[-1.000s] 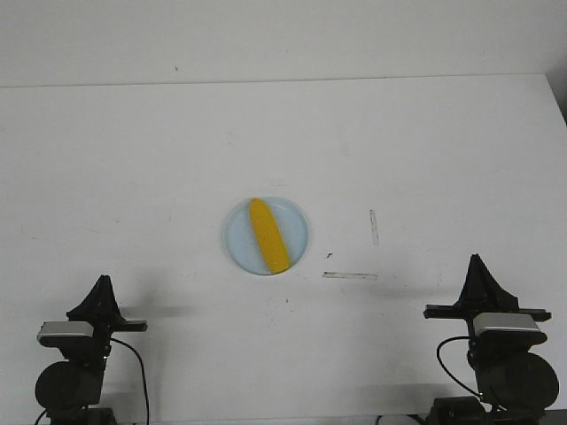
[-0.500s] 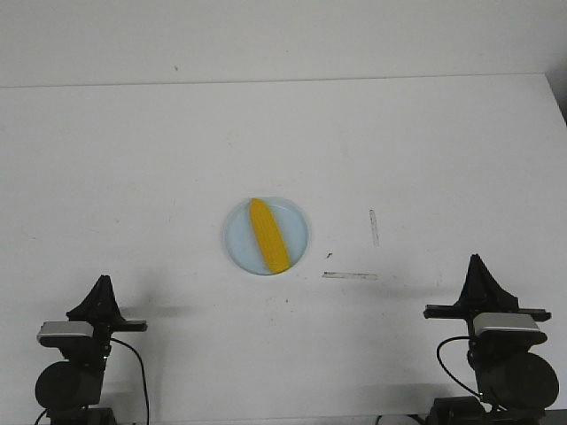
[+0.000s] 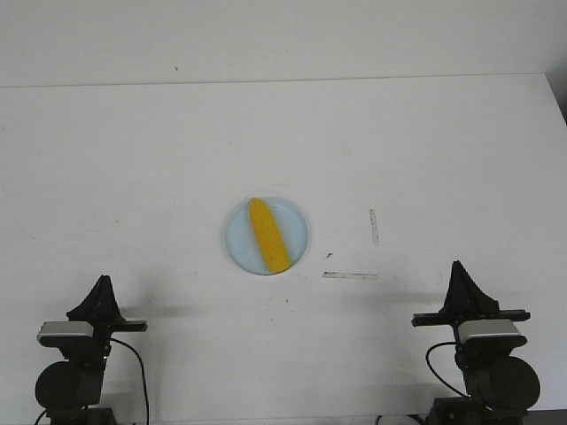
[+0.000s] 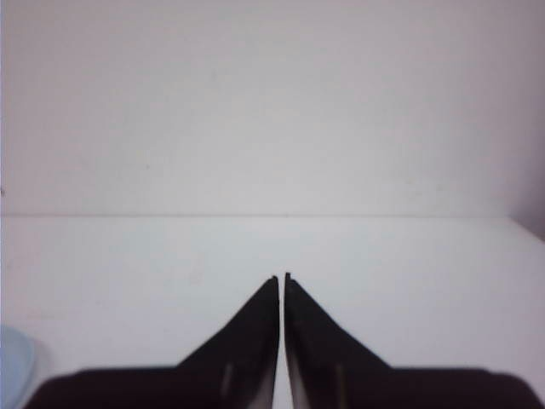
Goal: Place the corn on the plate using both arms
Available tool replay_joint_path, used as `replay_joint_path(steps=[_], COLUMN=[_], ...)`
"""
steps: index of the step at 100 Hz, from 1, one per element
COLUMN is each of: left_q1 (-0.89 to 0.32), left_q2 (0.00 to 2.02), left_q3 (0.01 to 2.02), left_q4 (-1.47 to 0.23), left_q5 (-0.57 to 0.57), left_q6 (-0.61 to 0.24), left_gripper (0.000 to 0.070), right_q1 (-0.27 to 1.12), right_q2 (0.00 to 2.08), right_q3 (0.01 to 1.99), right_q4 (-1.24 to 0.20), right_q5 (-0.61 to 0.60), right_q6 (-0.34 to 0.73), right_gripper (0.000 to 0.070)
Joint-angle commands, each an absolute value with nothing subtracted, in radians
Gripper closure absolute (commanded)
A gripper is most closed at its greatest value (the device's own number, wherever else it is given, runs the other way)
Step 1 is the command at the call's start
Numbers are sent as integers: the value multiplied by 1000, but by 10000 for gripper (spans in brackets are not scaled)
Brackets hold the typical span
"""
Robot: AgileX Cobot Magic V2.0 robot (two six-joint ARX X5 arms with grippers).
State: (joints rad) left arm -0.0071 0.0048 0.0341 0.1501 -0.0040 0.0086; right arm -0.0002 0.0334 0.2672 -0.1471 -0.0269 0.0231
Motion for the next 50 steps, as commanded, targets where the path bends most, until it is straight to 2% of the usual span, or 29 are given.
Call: replay_joint_path(steps=[1,20,35,50], left_q1=[-7,-7,-7,-7], left_q2=[3,3,3,3], left_q3=[13,13,13,14], left_q4=[165,165,165,166], left_q5=[-4,-4,-4,-4], left_q6=[8,8,8,8], left_gripper=[699,699,699,699], right_q1=[1,7,28,36], right_q2=[5,1,1,1], right_q3=[227,117,14,13], right_q4=[-88,25,171,109], right_q5=[-28,-31,-29,-27], right_q6=[22,25,25,25], right_gripper=[688,688,688,688])
